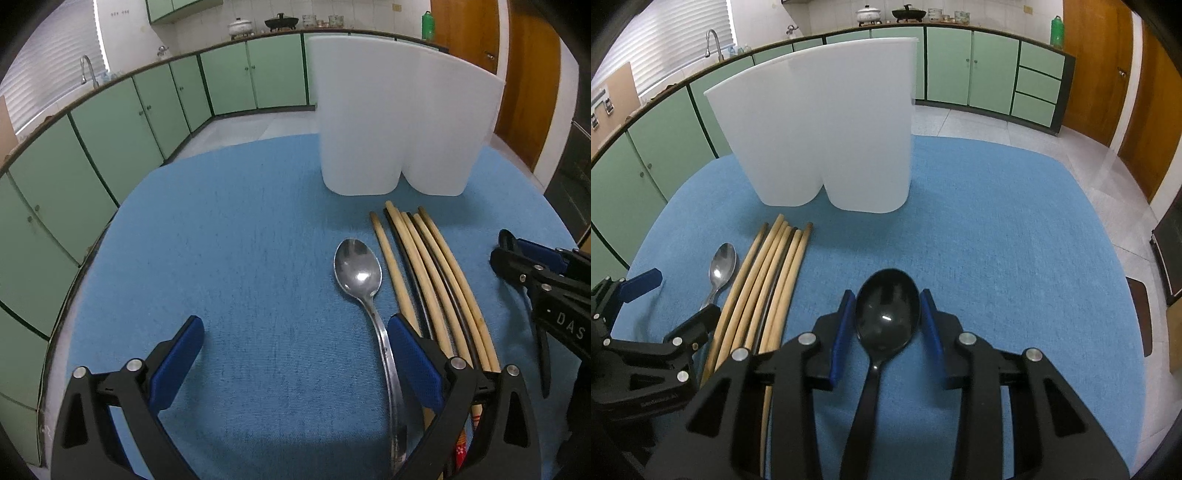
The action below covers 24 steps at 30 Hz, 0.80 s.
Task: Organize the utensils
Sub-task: 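Grasp the metal spoon by its handle with the left tool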
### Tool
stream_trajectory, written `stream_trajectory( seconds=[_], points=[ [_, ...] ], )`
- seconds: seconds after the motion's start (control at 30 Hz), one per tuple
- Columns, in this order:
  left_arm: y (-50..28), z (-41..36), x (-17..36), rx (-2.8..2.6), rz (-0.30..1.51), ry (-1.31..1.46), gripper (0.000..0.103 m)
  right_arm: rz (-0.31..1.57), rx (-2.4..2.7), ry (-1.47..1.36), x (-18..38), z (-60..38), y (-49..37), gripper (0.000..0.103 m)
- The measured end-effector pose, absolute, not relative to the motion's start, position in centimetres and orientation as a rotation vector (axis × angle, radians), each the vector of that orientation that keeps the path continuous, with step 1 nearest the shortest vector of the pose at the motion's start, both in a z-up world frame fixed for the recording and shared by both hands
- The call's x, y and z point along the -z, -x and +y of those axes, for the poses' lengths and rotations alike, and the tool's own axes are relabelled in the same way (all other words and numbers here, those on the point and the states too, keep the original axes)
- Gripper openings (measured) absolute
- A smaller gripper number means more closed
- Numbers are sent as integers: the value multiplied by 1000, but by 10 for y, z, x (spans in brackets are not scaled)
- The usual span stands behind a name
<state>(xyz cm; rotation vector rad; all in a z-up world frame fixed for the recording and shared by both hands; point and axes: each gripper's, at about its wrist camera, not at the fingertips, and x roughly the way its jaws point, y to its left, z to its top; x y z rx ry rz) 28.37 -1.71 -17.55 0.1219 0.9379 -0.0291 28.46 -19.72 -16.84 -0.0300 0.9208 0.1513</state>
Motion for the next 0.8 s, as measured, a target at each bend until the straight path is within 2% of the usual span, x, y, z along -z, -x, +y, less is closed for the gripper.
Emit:
stream_trajectory(
  seconds=[0.33,0.8],
  points=[
    [-283,2,175,-23,935,-147,97,916,-107,80,169,-195,-282,35],
    [-318,-25,171,9,933,-206,96,931,-112,73,171,-217,-301,38]
  ],
)
